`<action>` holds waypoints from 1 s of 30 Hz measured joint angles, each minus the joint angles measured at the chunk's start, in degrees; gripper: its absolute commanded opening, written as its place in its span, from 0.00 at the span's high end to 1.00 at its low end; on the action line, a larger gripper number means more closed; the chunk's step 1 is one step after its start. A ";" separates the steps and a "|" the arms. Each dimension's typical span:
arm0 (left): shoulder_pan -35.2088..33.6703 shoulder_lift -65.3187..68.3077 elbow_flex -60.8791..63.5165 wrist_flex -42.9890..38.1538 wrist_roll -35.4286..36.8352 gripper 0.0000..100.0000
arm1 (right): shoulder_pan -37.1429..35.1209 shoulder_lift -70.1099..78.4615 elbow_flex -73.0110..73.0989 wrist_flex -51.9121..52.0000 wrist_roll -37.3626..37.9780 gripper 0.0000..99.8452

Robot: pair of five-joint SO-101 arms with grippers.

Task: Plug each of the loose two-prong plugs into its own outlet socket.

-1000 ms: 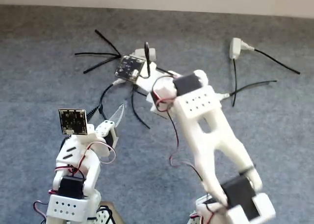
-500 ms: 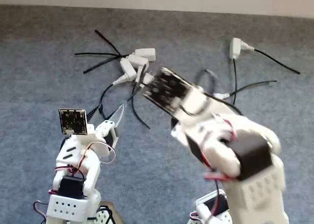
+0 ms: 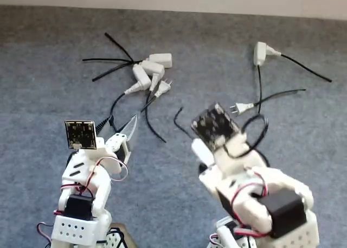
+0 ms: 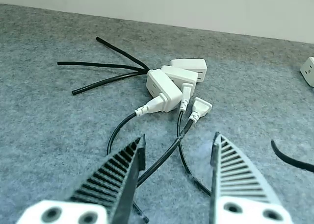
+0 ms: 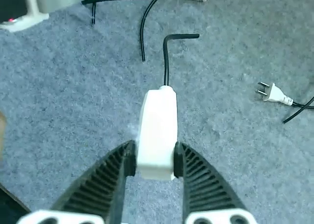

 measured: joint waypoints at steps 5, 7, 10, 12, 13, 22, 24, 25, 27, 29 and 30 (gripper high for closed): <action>0.00 0.00 0.00 0.00 0.00 0.77 | -0.09 -12.31 13.10 -3.87 0.44 0.94; 0.00 0.00 0.00 0.00 0.00 0.77 | 0.97 -14.07 14.68 -5.10 2.02 0.94; 0.00 0.00 0.00 0.00 0.00 0.77 | 4.40 -13.71 17.05 -7.56 3.34 0.94; 0.00 0.00 0.00 0.00 0.00 0.77 | 7.12 -11.52 20.04 -9.85 3.43 0.94; 0.00 0.00 0.00 0.00 0.00 0.77 | 8.26 -9.93 21.45 -11.25 3.78 0.94; 0.00 0.00 0.00 0.00 0.00 0.77 | 10.81 1.41 36.84 -27.25 6.33 0.94; 0.00 0.00 0.00 0.00 0.00 0.77 | 10.81 2.73 40.70 -31.74 6.33 0.92; 0.00 0.00 0.00 0.00 0.00 0.77 | 10.90 3.34 42.81 -34.02 6.33 0.90; 0.00 0.00 0.00 0.00 0.00 0.77 | 10.90 4.66 46.24 -37.54 6.33 0.83; 0.00 0.00 0.00 0.00 0.00 0.77 | 11.08 5.19 48.53 -39.65 6.33 0.77; 0.00 0.00 0.00 0.00 0.00 0.77 | 10.90 5.63 49.41 -40.00 6.33 0.75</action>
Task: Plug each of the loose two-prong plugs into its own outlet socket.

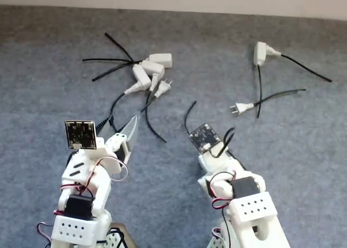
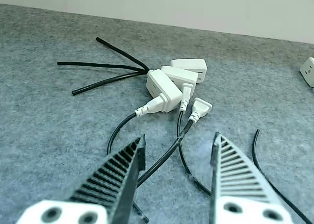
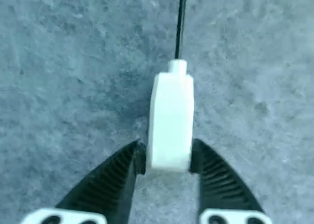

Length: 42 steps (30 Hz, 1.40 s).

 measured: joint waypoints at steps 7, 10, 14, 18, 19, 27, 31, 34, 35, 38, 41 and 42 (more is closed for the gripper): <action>0.00 0.00 0.00 0.00 0.00 0.77 | 0.18 0.09 -1.76 -0.35 0.00 0.73; 0.00 0.00 0.00 0.00 0.00 0.77 | 0.26 0.09 -5.89 2.11 0.00 0.73; 0.00 0.00 0.00 0.00 0.00 0.77 | 0.44 0.09 -9.05 3.78 0.88 0.73; 0.00 0.00 0.00 0.00 0.00 0.77 | 4.04 0.09 -7.82 2.90 6.15 0.73; 0.00 0.00 0.00 0.00 0.00 0.77 | 5.89 0.09 -6.59 1.85 7.38 0.73; 0.00 0.00 0.00 0.00 0.00 0.77 | 15.21 0.35 -8.88 5.19 11.16 0.73; 0.00 0.00 0.00 0.00 0.00 0.77 | 15.56 0.35 -17.85 13.10 11.16 0.73; 0.00 0.00 0.00 0.00 0.00 0.77 | 15.47 0.35 -23.30 18.02 11.16 0.73; 0.00 0.00 0.00 0.00 0.00 0.77 | 15.38 0.35 -24.53 19.60 11.34 0.73; 0.00 0.00 0.00 0.00 0.00 0.77 | 9.41 0.35 -25.23 23.38 11.43 0.73; 0.00 0.00 0.00 0.00 0.00 0.77 | 2.29 0.35 -21.98 23.91 10.90 0.73; 0.00 0.00 0.00 0.00 0.00 0.77 | -0.70 0.35 -20.66 23.65 9.58 0.73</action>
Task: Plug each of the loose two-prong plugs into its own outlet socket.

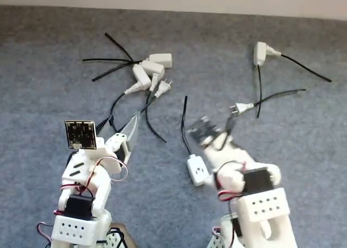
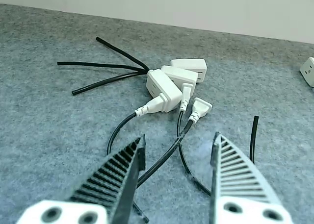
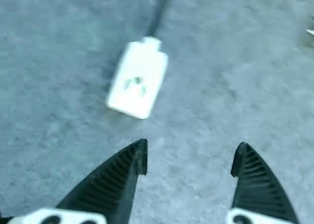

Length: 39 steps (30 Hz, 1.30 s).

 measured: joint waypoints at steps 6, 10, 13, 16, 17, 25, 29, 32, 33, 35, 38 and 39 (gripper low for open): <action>0.00 0.00 0.00 0.00 0.00 0.77 | -9.85 0.18 8.18 -7.91 -6.15 0.73; 0.00 0.00 0.00 0.00 0.00 0.77 | -11.25 0.18 14.42 -14.77 -6.77 0.73; 0.00 0.00 0.00 0.00 0.00 0.77 | -11.25 0.18 18.90 -20.04 -6.95 0.73; 0.00 0.00 0.00 0.00 0.00 0.77 | -11.25 0.18 22.42 -24.18 -6.95 0.73; 0.00 0.00 0.00 0.00 0.00 0.77 | -10.90 0.18 23.03 -24.97 -6.95 0.73; 0.00 0.00 0.00 0.00 0.00 0.77 | 5.89 0.18 23.12 -26.99 3.52 0.73; 0.00 0.00 0.00 0.00 0.00 0.77 | 16.00 0.18 23.12 -30.95 10.02 0.73; 0.00 0.00 0.00 0.00 0.00 0.77 | 20.13 0.18 22.51 -32.53 13.45 0.73; 0.00 0.00 0.00 0.00 0.00 0.77 | 20.75 0.18 21.71 -32.62 13.89 0.73; 0.00 0.00 0.00 0.00 0.00 0.77 | 21.19 0.18 20.22 -32.70 14.15 0.73; 0.00 0.00 0.00 0.00 0.00 0.77 | 20.40 0.18 18.64 -31.47 13.36 0.73; 0.00 0.00 0.00 0.00 0.00 0.77 | 18.81 0.18 18.64 -31.12 11.96 0.73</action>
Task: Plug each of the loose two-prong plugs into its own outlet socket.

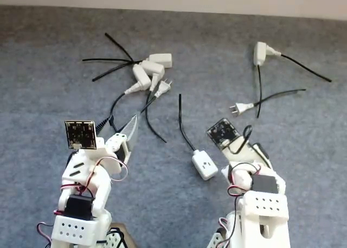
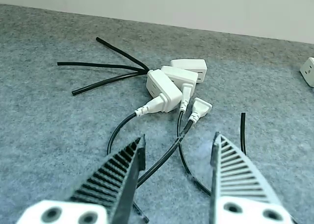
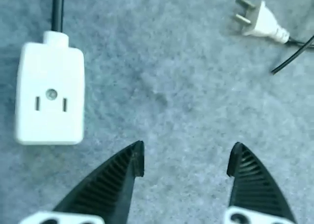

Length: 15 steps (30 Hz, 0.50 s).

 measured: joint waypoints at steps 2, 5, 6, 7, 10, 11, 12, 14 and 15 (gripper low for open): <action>0.00 0.00 0.00 0.00 0.00 0.77 | -3.60 0.00 0.00 0.26 -3.52 0.73; 0.00 0.00 0.00 0.00 0.00 0.77 | -10.55 0.00 0.00 0.26 -9.49 0.73; 0.00 0.00 0.00 0.00 0.00 0.77 | -13.10 0.00 0.00 0.26 -11.34 0.73; 0.00 0.00 0.00 0.00 0.00 0.77 | -15.38 0.00 0.00 0.26 -13.10 0.73; 0.00 0.00 0.00 0.00 0.00 0.77 | -22.59 0.00 0.00 0.26 -17.58 0.73; 0.00 0.00 0.00 0.00 0.00 0.77 | -24.53 0.00 0.00 0.26 -18.99 0.73; 0.00 0.00 0.00 0.00 0.00 0.77 | -26.55 0.00 0.00 0.26 -20.22 0.73; 0.00 0.00 0.00 0.00 0.00 0.77 | -30.42 0.00 0.00 0.26 -21.71 0.73; 0.00 0.00 0.00 0.00 0.00 0.77 | -31.65 0.00 0.00 0.26 -22.07 0.73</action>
